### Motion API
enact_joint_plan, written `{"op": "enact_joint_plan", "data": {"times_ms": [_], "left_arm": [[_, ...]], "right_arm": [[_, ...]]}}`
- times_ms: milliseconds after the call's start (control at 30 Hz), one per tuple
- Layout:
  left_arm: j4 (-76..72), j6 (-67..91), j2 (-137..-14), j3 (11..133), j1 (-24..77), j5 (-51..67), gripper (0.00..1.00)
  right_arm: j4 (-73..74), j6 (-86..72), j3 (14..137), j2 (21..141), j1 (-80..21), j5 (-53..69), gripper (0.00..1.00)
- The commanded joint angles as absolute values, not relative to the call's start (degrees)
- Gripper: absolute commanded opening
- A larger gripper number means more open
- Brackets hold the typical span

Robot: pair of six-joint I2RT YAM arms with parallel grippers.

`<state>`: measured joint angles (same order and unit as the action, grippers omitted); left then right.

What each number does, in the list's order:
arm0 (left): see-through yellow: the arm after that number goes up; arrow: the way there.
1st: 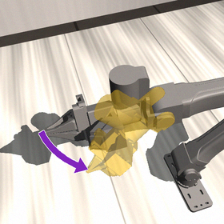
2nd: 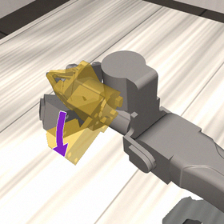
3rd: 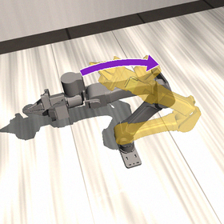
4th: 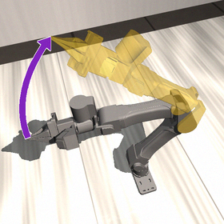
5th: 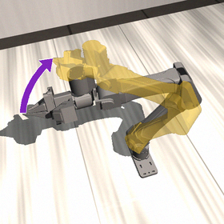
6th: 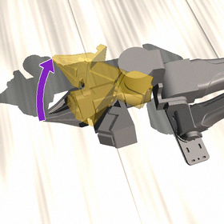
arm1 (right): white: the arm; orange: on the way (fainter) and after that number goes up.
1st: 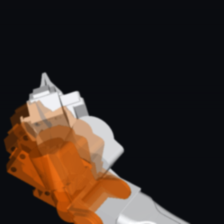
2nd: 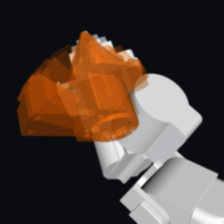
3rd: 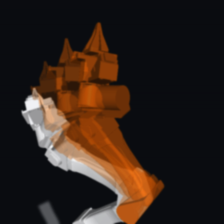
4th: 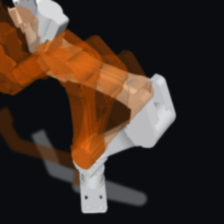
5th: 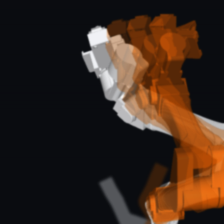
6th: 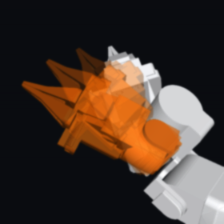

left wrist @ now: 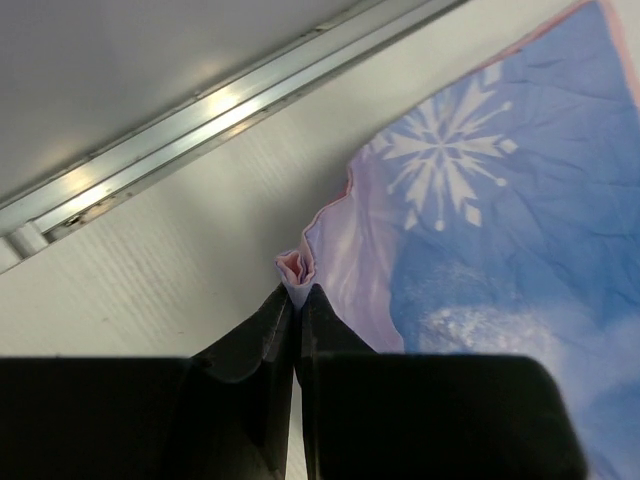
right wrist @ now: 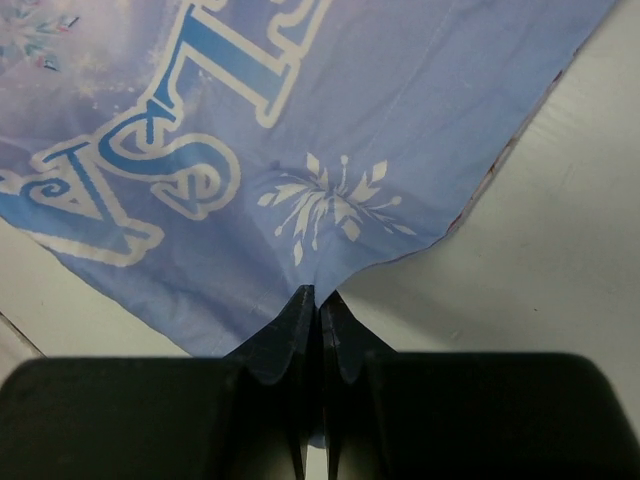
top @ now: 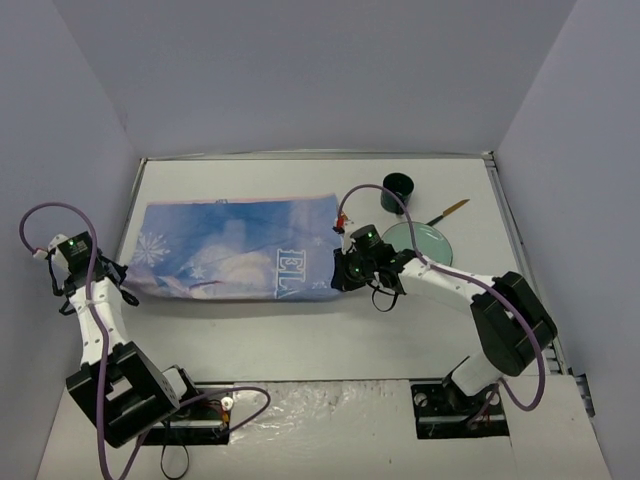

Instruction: Set the dinner table for one person

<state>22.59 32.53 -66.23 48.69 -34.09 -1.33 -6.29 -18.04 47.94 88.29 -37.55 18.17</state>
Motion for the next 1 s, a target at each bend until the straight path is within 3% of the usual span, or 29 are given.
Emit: {"op": "enact_joint_plan", "data": {"times_ms": [0, 133, 267, 400, 467, 600, 833, 967], "left_arm": [[21.34, 33.08, -64.95, 46.30, -34.28, -10.41, 0.00], [23.29, 34.66, -65.12, 45.29, -34.37, -14.55, 0.00], [25.95, 36.14, -64.61, 45.98, -34.45, -17.35, 0.03], [28.59, 36.85, -64.17, 48.19, -34.45, -17.97, 0.37], [29.78, 36.81, -64.04, 50.34, -34.44, -17.14, 0.76], [30.13, 36.08, -63.20, 52.78, -32.98, -10.77, 0.97], [27.40, 31.23, -63.85, 55.60, -22.97, -0.74, 0.97], [22.46, 30.08, -66.11, 53.93, -17.58, 2.43, 0.90]], "right_arm": [[-6.27, -22.52, 47.09, 90.61, -38.92, 16.76, 0.04], [-6.08, -24.70, 45.41, 91.07, -40.36, 16.11, 0.06], [-3.90, -26.30, 44.52, 89.46, -41.29, 15.60, 0.19], [-0.40, -26.04, 46.08, 86.82, -43.05, 14.42, 0.41], [2.87, -25.15, 47.58, 84.30, -43.07, 12.64, 0.50], [4.48, -20.95, 53.86, 82.68, -42.67, 9.31, 0.63], [4.16, -9.36, 67.94, 91.88, -41.97, 7.15, 0.63], [2.60, -6.65, 74.25, 98.85, -41.18, 8.49, 0.60]]}}
